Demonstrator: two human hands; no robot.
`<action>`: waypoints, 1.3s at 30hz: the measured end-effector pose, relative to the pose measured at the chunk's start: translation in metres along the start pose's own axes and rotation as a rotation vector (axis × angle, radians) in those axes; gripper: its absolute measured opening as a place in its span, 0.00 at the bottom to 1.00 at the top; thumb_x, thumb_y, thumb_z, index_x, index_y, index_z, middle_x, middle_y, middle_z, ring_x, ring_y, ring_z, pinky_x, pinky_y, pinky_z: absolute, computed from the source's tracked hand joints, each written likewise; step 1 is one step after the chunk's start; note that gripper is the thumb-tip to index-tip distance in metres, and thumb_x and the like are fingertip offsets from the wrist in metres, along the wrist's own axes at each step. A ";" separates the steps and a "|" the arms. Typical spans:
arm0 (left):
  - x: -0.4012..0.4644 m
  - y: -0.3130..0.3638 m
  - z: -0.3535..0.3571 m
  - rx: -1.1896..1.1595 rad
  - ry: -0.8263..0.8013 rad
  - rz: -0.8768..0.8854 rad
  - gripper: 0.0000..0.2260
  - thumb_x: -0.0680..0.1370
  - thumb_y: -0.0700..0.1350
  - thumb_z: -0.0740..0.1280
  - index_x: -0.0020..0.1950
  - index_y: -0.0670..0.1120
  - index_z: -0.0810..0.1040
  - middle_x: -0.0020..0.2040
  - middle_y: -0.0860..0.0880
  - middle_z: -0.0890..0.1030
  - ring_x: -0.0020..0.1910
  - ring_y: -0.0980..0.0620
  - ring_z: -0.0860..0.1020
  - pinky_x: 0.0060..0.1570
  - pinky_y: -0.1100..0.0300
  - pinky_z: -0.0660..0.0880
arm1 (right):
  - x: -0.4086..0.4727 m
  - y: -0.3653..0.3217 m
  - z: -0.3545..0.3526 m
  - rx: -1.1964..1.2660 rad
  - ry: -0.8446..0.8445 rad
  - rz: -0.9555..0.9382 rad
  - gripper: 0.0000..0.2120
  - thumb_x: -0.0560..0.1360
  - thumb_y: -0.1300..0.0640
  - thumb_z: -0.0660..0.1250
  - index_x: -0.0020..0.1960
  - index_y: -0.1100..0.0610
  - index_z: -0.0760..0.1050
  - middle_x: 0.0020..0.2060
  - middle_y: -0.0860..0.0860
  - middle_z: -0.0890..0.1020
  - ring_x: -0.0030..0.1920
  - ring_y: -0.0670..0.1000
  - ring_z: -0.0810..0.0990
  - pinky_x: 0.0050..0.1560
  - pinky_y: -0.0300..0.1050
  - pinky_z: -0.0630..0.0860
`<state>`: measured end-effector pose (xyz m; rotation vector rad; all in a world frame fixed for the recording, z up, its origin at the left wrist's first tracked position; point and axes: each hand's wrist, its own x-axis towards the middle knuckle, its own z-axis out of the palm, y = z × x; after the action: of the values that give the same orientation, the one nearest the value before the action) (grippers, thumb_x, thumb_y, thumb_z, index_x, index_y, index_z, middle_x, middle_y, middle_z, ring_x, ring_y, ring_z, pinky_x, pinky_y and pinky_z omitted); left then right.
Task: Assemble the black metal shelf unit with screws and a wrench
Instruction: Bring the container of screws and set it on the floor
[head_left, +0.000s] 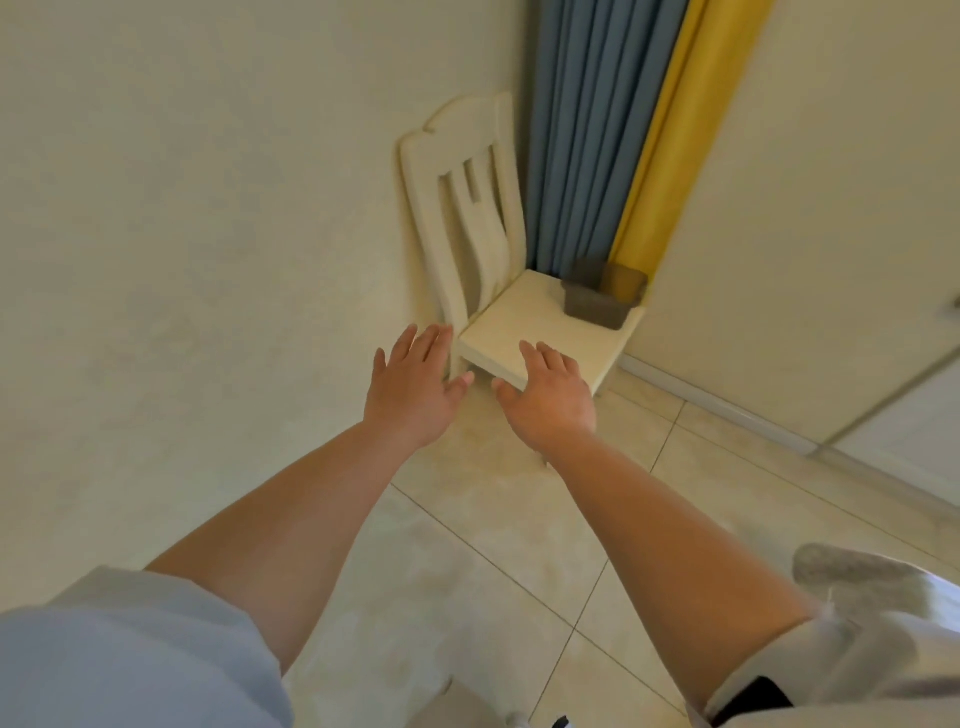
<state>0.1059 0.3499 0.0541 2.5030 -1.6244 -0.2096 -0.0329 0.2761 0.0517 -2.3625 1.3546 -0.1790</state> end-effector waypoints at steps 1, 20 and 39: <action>0.009 0.007 0.000 0.002 0.001 0.008 0.29 0.81 0.57 0.50 0.78 0.49 0.44 0.78 0.52 0.47 0.77 0.50 0.44 0.74 0.46 0.45 | 0.007 0.008 -0.004 -0.016 -0.007 0.007 0.30 0.80 0.42 0.53 0.77 0.51 0.50 0.76 0.50 0.54 0.76 0.53 0.51 0.73 0.51 0.54; 0.267 0.092 0.010 0.049 -0.128 0.220 0.27 0.81 0.59 0.50 0.78 0.55 0.45 0.78 0.54 0.44 0.76 0.50 0.41 0.73 0.44 0.43 | 0.217 0.103 -0.054 0.032 0.057 0.260 0.30 0.81 0.42 0.51 0.78 0.52 0.48 0.77 0.50 0.52 0.77 0.53 0.48 0.75 0.52 0.53; 0.505 0.166 0.064 -0.004 -0.228 0.187 0.27 0.82 0.56 0.51 0.78 0.53 0.45 0.78 0.51 0.50 0.77 0.49 0.46 0.73 0.44 0.48 | 0.435 0.237 -0.079 0.020 -0.120 0.349 0.27 0.81 0.44 0.52 0.76 0.53 0.55 0.75 0.51 0.59 0.75 0.54 0.54 0.72 0.52 0.59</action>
<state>0.1486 -0.1815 0.0076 2.3771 -1.9273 -0.4898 -0.0203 -0.2218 -0.0126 -2.0429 1.6655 0.0493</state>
